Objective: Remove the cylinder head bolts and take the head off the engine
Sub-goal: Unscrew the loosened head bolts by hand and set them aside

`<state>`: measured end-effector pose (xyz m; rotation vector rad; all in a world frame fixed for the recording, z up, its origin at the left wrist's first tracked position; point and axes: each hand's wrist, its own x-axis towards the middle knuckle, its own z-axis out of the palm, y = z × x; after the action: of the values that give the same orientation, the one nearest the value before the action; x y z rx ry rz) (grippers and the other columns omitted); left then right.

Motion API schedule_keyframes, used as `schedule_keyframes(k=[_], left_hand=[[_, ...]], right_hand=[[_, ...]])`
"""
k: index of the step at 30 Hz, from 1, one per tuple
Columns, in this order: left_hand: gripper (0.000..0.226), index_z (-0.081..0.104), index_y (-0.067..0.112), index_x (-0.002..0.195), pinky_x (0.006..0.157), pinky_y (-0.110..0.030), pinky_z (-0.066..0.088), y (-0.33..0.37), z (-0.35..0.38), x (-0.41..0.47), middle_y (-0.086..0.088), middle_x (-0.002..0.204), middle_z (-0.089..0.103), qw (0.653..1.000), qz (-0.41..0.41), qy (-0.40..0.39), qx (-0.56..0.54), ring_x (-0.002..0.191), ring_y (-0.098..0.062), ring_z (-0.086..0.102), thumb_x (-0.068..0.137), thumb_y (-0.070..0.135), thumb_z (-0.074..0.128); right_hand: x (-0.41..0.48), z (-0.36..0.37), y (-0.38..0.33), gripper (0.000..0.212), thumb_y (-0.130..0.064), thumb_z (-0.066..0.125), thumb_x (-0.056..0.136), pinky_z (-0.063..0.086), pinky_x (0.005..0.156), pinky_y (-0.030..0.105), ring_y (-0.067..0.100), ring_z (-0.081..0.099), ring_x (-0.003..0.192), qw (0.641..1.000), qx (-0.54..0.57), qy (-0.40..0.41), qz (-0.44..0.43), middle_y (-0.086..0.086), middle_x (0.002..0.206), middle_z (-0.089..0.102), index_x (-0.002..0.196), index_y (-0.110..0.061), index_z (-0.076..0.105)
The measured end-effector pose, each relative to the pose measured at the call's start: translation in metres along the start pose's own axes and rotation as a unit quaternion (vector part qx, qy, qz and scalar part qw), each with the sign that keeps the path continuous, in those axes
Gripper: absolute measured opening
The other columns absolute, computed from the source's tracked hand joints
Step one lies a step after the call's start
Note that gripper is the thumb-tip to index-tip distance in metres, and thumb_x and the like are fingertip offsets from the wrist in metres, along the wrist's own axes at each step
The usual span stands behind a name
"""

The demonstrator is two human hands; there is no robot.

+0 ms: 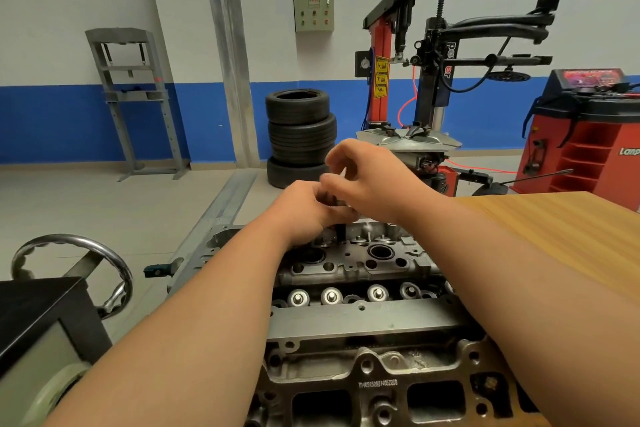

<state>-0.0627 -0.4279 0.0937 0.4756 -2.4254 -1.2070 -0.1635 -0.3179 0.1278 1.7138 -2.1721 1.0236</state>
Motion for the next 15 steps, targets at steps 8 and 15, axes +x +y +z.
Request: schedule_keyframes(k=[8,15], left_hand=[[0.019,0.074,0.028,0.093,0.086,-0.032,0.053,-0.001,-0.001,0.0,0.009,0.09,0.075,1.0,0.007,-0.01,-0.028,0.093,-0.01,0.068,0.076,0.033,0.078],[0.011,0.074,0.021,0.081,0.072,-0.032,0.054,-0.001,-0.001,0.0,0.003,0.076,0.074,1.0,-0.002,-0.001,-0.013,0.069,-0.006,0.066,0.075,0.028,0.08]], right_hand=[[-0.001,-0.008,-0.005,0.027,-0.045,0.056,0.092,0.048,0.064,0.027,0.014,0.058,0.074,0.992,-0.103,-0.076,-0.005,-0.003,0.081,0.064,0.09,-0.02,0.065],[-0.001,-0.004,-0.004,0.029,-0.027,0.052,0.092,0.036,0.067,0.013,0.008,0.053,0.09,0.997,-0.05,-0.06,-0.01,-0.013,0.1,0.054,0.12,-0.024,0.057]])
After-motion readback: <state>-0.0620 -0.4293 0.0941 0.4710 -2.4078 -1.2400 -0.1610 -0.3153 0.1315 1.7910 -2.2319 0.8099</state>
